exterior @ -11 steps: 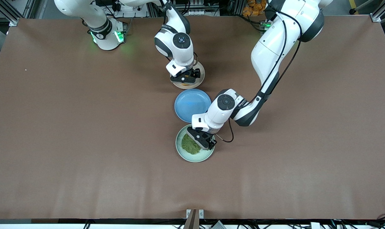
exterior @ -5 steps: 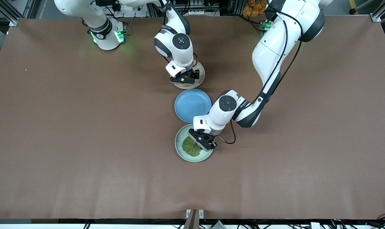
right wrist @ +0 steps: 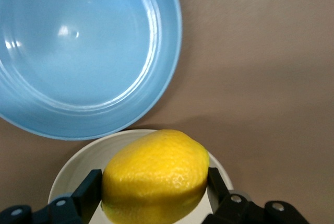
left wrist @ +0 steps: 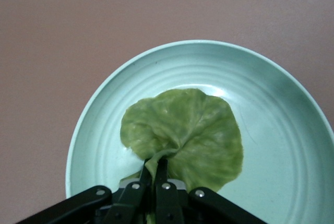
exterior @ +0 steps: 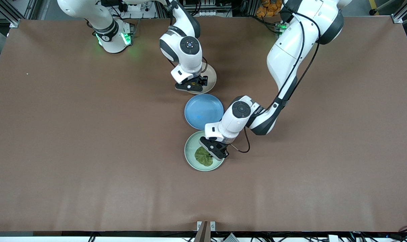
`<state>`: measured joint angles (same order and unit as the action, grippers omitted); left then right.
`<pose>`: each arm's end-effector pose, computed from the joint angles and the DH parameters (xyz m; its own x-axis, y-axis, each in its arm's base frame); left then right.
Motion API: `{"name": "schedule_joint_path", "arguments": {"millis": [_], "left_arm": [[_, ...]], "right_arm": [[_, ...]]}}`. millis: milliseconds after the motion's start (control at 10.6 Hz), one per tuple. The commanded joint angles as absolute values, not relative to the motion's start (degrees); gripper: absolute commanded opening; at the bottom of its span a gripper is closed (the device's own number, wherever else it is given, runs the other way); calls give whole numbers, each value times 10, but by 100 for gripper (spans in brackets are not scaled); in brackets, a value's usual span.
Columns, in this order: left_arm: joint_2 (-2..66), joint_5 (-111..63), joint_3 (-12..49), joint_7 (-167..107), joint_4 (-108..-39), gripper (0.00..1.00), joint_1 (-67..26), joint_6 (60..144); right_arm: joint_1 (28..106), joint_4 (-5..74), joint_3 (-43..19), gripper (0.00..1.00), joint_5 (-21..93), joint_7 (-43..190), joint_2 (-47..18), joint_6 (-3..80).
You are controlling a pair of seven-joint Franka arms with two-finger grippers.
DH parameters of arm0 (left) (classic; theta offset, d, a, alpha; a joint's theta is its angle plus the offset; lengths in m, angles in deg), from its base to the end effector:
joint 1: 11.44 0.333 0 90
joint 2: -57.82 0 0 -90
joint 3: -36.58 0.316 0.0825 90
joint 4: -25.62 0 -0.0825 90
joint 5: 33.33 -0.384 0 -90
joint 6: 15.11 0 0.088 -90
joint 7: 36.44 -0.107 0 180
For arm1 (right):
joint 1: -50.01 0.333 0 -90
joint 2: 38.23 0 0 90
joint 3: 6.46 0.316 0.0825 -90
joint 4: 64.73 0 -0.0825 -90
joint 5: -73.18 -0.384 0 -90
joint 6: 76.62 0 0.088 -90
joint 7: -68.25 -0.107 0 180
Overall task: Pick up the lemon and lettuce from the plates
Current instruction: 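Close the left gripper on the lettuce while the right gripper closes on the lemon, then carry the lettuce off the plate while the right gripper carries the lemon away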
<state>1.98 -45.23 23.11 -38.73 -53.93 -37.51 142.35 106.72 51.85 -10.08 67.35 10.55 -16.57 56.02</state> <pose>0.6097 -0.4547 0.1746 0.6639 -0.6288 0.4048 -0.6965 -0.7170 0.0285 0.3509 0.4716 0.2501 0.9844 -0.1512 -0.0898 -0.1463 -0.9875 0.0587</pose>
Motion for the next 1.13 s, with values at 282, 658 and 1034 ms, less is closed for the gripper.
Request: {"name": "schedule_joint_path", "arguments": {"millis": [282, 658, 1034], "left_arm": [[33, -456, 227, -386, -536, 0, -358, 1426], [72, -439, 225, -387, -538, 0, -349, 1384], [139, -435, 158, -387, -540, 0, -263, 1233]], "right_arm": [[990, 478, -123, 0, 670, 236, -206, 424], [892, 478, -123, 0, 671, 287, -213, 419], [777, 482, -123, 0, 671, 414, -205, 422]]}}
